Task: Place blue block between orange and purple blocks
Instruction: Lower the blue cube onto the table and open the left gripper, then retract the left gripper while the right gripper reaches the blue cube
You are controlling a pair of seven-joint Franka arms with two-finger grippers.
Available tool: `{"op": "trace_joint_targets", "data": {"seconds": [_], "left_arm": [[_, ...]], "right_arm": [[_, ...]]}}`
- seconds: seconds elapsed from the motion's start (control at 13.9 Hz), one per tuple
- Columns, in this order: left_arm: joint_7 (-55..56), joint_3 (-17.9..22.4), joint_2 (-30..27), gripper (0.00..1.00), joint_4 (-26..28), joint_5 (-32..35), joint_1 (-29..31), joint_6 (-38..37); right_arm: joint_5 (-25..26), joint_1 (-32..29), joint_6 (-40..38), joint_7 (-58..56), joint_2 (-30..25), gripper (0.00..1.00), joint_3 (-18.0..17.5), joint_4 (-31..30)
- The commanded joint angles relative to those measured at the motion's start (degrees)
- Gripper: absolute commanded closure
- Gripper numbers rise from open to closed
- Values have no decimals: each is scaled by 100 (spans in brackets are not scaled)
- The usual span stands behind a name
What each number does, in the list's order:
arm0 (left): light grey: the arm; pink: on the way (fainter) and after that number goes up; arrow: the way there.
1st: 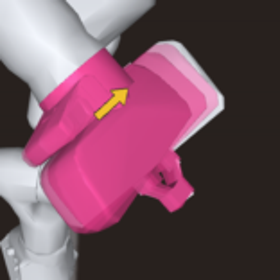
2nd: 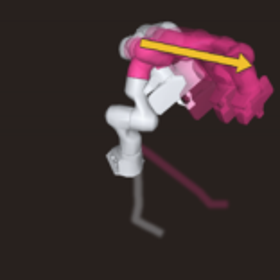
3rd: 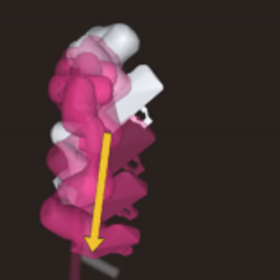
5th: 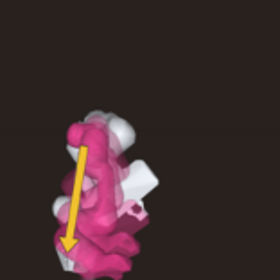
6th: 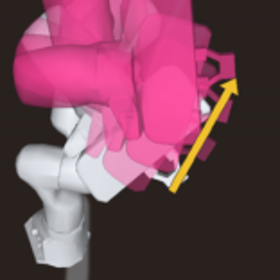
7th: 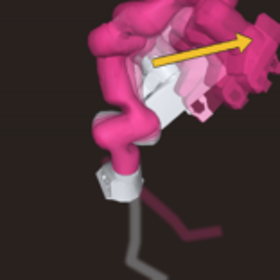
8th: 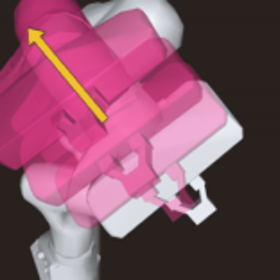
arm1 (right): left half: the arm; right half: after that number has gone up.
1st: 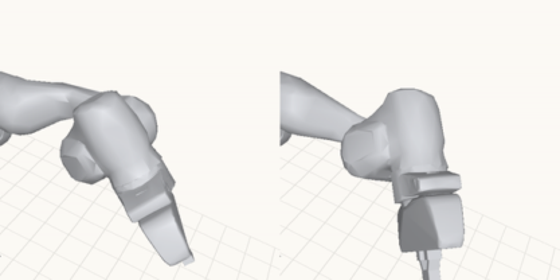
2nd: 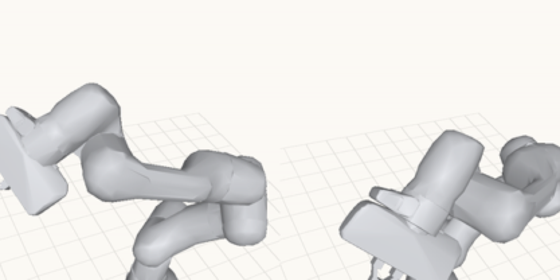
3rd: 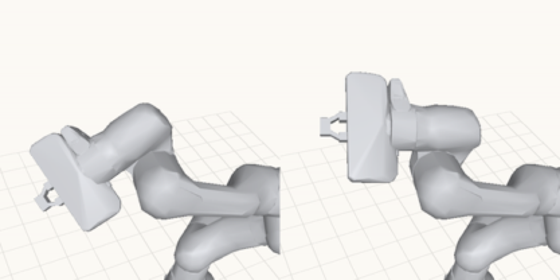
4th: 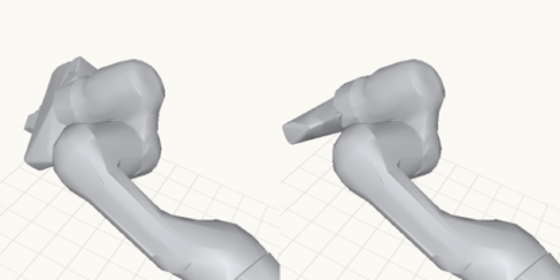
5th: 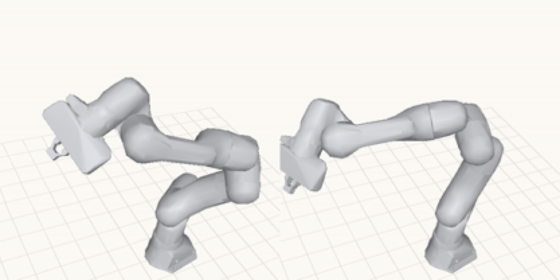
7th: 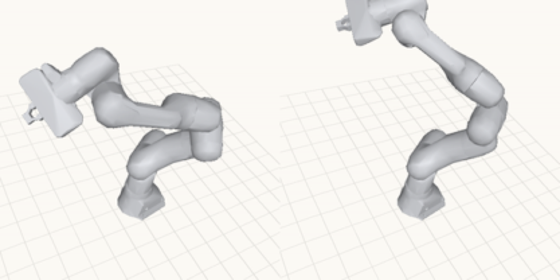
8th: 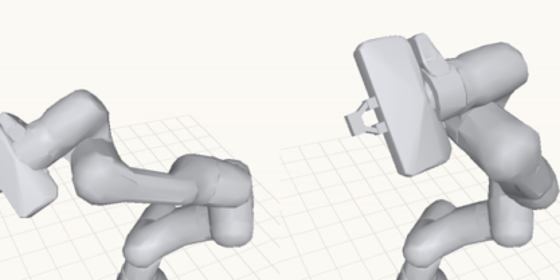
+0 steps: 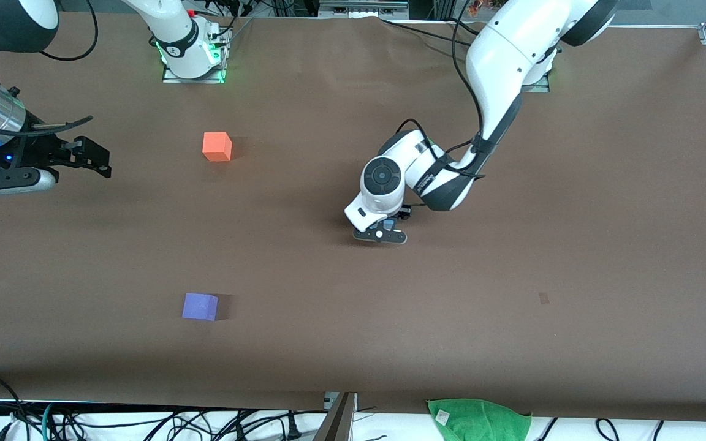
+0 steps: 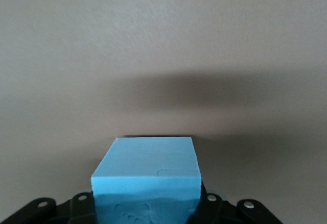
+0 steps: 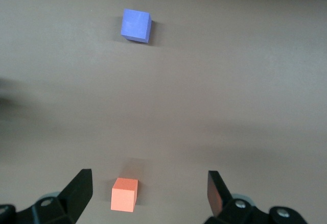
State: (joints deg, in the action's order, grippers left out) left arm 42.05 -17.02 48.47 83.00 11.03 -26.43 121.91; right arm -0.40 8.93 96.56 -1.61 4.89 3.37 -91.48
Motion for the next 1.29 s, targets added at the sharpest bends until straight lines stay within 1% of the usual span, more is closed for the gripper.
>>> {"op": "trace_joint_targets", "data": {"seconds": [0.0, 0.07, 0.14, 0.22, 0.36, 0.5, 0.57, 0.72, 0.86, 1.01, 1.08, 1.22], "left_arm": [[687, 76, 49, 36, 120, 118, -63, 289], [934, 76, 22, 8, 120, 118, -151, 280], [988, 76, -39, 0, 137, 127, -143, 211], [954, 76, -170, 0, 198, 127, -117, 62], [910, 67, -538, 0, 181, 136, -81, -621], [718, 67, -1100, 0, 181, 136, -64, -1272], [534, 76, -1407, 0, 164, 136, 15, -1719], [-80, 59, -1961, 0, 146, 127, 330, -2415], [-862, 41, -2550, 0, 120, 49, 778, -3109], [-1705, 6, -3139, 0, 120, 39, 1200, -3681], [-2110, 58, -3386, 0, 120, 4, 1376, -3875], [-2359, 6, -3633, 0, 111, -22, 1736, -4113]], "right_arm": [[-4, 109, 3, -6, -40, 1, -20, 25], [-4, 109, -14, 3, -40, 1, -20, 16], [-4, 118, -5, -14, -32, 1, -20, 16], [-4, 127, 3, -14, -32, 1, -20, 16], [-13, 118, 99, -23, 3, 1, -20, 16], [4, 135, 162, -85, 135, 1, -20, 104], [-13, 136, 144, -50, 144, 1, -20, 113], [-31, 179, 100, 3, 197, 1, -20, 87], [-57, 276, 109, -6, 232, 1, -20, 78], [-22, 547, 135, -94, 625, 1, -29, 121], [48, 792, 109, -94, 723, 0, -20, 122], [22, 952, 170, -41, 803, 0, -29, 113]]}}
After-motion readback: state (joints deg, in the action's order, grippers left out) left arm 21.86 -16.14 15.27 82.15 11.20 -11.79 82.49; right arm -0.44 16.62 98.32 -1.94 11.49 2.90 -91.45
